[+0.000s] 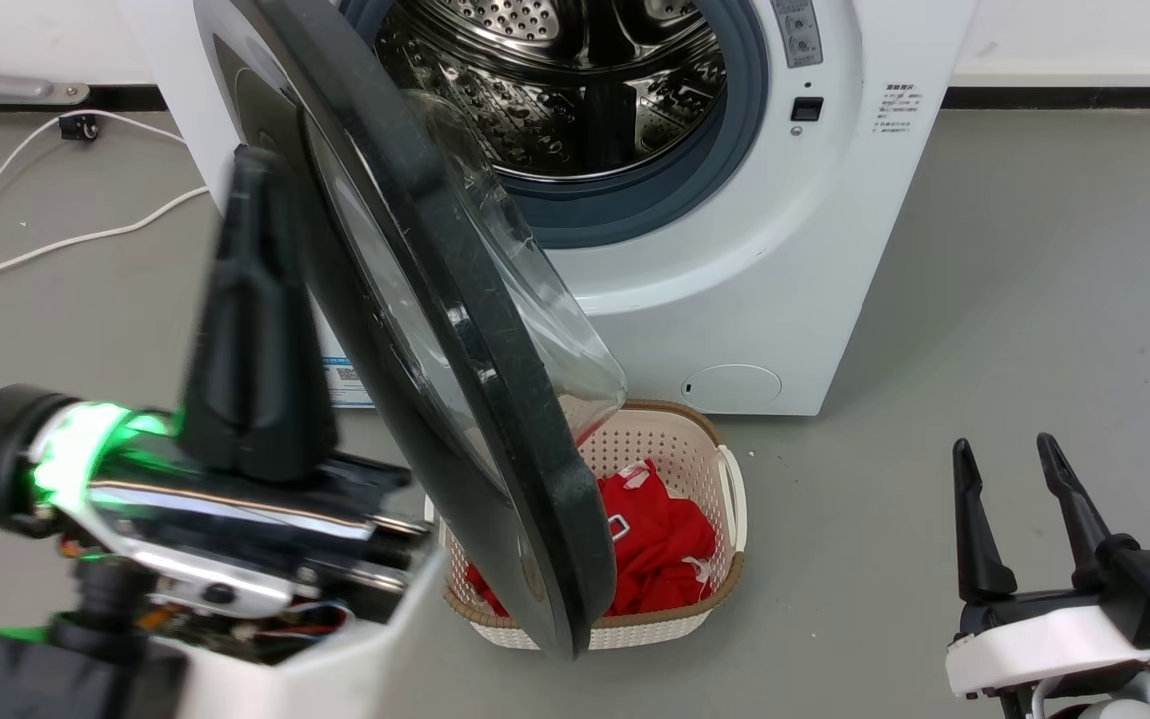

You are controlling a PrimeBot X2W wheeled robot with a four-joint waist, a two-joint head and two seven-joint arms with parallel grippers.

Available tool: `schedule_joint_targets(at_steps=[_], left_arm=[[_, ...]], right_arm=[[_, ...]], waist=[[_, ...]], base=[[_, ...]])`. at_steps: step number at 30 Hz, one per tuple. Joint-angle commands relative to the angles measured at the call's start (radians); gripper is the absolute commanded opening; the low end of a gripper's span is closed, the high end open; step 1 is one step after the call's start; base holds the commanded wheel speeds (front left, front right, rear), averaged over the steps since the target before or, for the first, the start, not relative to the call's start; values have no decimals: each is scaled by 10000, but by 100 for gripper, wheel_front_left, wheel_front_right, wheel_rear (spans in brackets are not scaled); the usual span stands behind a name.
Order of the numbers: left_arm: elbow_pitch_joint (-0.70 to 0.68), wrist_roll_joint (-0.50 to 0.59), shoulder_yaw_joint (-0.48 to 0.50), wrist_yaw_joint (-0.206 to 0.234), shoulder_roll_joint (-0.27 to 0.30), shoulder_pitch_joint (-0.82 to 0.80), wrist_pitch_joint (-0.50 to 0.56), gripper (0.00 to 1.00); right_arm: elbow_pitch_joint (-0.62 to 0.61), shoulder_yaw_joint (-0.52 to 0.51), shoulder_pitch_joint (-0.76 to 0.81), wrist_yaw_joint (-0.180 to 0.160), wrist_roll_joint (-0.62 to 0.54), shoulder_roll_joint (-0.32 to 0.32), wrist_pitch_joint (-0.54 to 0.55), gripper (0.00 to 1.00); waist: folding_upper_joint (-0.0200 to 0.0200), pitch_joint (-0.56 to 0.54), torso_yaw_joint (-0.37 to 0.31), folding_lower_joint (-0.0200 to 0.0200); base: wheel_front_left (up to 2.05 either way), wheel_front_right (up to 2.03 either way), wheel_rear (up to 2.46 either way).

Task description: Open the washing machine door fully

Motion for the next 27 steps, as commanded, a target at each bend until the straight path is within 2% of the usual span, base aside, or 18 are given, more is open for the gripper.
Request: schedule_joint_targets(at_steps=[1, 9, 16, 20, 27], left_arm=[[23, -76, -261, -104, -4, 29, -20, 0], [860, -518, -2456, -656, 52, 616, 344, 0], [1650, -964, -4124, -831, 518, 1674, 1338, 0], [2264, -968, -4441, -725, 799, 2365, 1709, 0], [3462, -903, -4336, -297, 971, 2913, 1803, 0]], right_arm=[[43, 37, -31, -7, -21, 32, -29, 100], [145, 144, -59, -7, -25, 32, -29, 100], [186, 102, 19, -7, -38, 30, 7, 100], [198, 108, -40, -7, 6, 30, 7, 100], [264, 128, -112, -7, 36, 31, 14, 100]], waist=[[-1, 10, -14, 0], [-1, 15, -70, 0], [-1, 26, -79, 0], [-1, 96, -61, 0], [-1, 191, 49, 0]], base=[[0, 0, 0], [0, 0, 0], [0, 0, 0], [0, 0, 0], [0, 0, 0]])
